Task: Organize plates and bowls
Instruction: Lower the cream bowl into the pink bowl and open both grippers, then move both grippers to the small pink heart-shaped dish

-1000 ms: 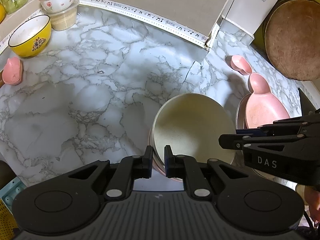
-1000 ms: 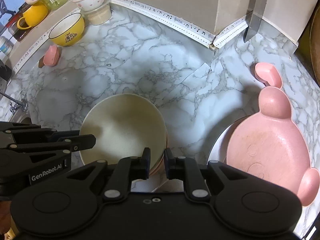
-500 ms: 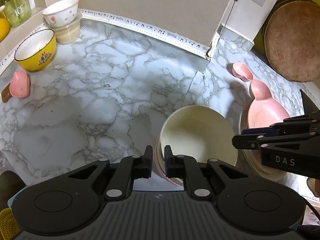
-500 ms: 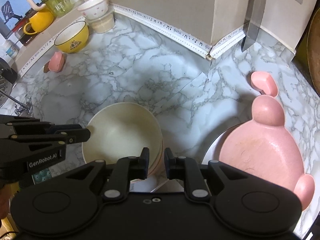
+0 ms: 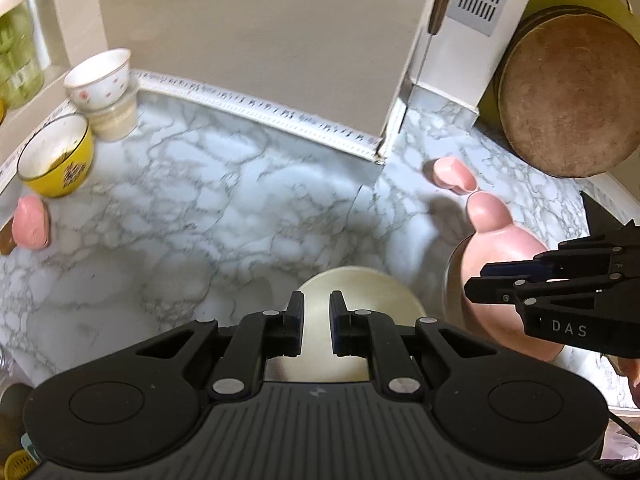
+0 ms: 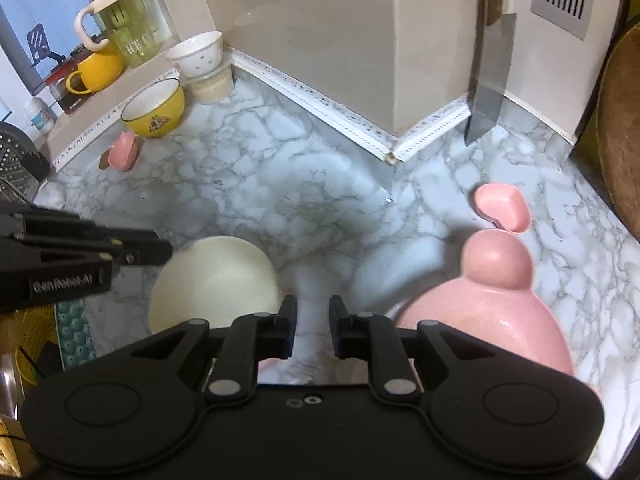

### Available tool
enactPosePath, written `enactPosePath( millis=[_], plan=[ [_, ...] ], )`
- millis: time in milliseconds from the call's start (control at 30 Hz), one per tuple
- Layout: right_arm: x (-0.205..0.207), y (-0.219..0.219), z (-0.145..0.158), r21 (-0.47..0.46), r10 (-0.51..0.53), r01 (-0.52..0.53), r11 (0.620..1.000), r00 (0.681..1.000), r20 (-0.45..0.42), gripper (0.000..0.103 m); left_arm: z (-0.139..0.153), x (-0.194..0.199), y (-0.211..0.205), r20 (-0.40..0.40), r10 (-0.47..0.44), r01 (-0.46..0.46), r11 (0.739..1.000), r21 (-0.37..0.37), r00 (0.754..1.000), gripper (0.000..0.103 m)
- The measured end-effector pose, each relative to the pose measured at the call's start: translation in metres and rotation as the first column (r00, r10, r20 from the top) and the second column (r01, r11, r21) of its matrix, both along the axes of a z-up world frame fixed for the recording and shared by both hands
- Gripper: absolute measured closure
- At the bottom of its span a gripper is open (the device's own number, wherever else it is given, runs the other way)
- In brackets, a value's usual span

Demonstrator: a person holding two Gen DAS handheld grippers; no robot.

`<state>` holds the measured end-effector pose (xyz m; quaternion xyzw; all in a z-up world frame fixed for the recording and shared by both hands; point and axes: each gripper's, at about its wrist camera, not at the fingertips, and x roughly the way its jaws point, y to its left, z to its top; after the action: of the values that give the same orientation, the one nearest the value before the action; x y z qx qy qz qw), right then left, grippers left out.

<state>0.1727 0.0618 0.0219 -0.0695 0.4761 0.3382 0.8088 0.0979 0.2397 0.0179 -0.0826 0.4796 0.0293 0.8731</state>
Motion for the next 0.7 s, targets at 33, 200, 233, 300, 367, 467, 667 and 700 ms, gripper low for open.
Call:
enactPosePath(
  millis=[33, 200, 233, 300, 367, 467, 667, 700],
  plan=[
    [0.003, -0.004, 0.000, 0.003, -0.001, 0.001, 1.000, 1.000, 0.000, 0.087, 0.001, 0.003, -0.003, 0.005, -0.007, 0.007, 1.000, 0.001, 1.000, 0.091],
    [0.018, -0.027, 0.003, -0.004, -0.032, 0.032, 0.999, 0.999, 0.013, 0.086, 0.005, 0.024, -0.022, 0.020, -0.035, 0.035, 0.999, 0.022, 0.999, 0.090],
    [0.022, -0.032, 0.004, -0.004, -0.038, 0.038, 0.999, 0.999, 0.018, 0.085, 0.005, 0.029, -0.027, 0.020, -0.042, 0.042, 0.999, 0.021, 0.999, 0.090],
    [0.030, -0.041, 0.006, 0.000, -0.038, 0.038, 0.999, 0.999, 0.024, 0.085, 0.006, 0.040, -0.038, 0.028, -0.065, 0.064, 0.998, 0.025, 0.998, 0.089],
    [0.039, -0.051, 0.007, -0.001, -0.054, 0.054, 0.999, 0.998, 0.032, 0.083, 0.006, 0.050, -0.049, 0.041, -0.089, 0.087, 0.995, 0.038, 0.995, 0.089],
    [0.054, -0.065, 0.008, 0.001, -0.085, 0.085, 0.996, 0.995, 0.055, 0.080, 0.006, 0.066, -0.065, 0.059, -0.122, 0.120, 0.992, 0.046, 0.991, 0.089],
    [0.084, -0.092, 0.005, 0.010, -0.144, 0.144, 0.990, 0.988, 0.060, 0.046, 0.003, 0.099, -0.096, 0.077, -0.178, 0.174, 0.983, 0.056, 0.981, 0.074],
    [0.090, -0.095, 0.004, 0.008, -0.150, 0.149, 0.989, 0.987, 0.052, 0.046, 0.002, 0.104, -0.101, 0.080, -0.183, 0.178, 0.982, 0.059, 0.980, 0.067]
  ],
)
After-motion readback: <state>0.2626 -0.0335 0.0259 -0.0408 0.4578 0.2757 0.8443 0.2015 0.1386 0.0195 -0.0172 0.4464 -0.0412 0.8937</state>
